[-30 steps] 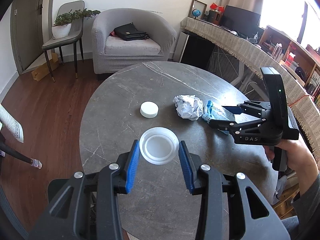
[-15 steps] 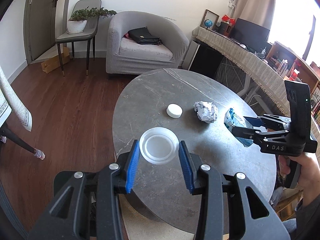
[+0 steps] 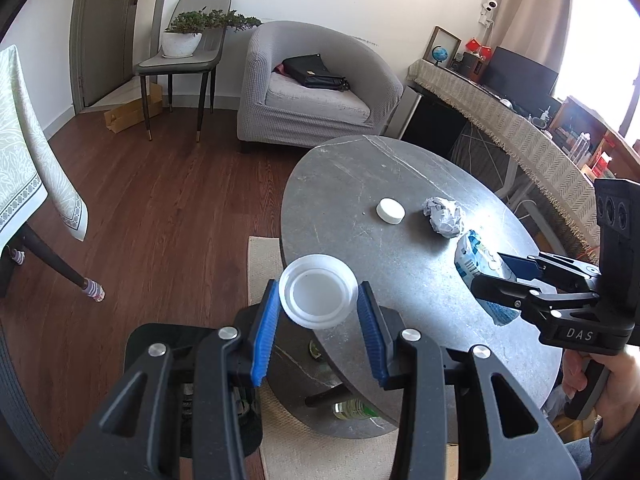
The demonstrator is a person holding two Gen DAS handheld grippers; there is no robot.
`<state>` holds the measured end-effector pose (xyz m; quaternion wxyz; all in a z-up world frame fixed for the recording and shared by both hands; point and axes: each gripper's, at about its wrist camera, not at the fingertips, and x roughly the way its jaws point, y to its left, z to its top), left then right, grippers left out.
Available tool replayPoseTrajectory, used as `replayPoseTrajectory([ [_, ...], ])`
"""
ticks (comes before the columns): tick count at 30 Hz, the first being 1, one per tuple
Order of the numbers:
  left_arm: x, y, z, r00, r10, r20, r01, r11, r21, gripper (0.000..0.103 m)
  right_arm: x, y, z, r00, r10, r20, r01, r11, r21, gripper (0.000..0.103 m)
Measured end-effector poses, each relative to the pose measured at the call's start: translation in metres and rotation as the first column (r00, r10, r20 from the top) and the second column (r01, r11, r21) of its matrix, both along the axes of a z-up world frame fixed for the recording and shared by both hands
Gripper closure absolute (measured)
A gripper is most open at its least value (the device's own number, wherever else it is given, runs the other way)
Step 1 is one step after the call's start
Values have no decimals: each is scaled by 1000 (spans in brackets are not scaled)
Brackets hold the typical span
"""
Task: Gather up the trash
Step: 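Carry the bottle cap and tissue pack over the green bin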
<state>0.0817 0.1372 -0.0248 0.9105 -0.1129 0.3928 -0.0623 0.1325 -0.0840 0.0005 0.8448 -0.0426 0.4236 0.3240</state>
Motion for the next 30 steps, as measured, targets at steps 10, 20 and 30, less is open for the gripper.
replayPoseTrajectory([
  [10,-12,36,-13,997,63,-42,-61,996,58,61,-7,25,9,999,41,8,-41,999,35,52],
  [20,-12,58,-29,991,94,-90,-88,994,71,61,-7,41,8,998,67,1,-67,996,60,52],
  [30,-15,83,-51,978,142,-151,-129,988,87,61,-6,59,12,995,98,1,-98,991,88,52],
])
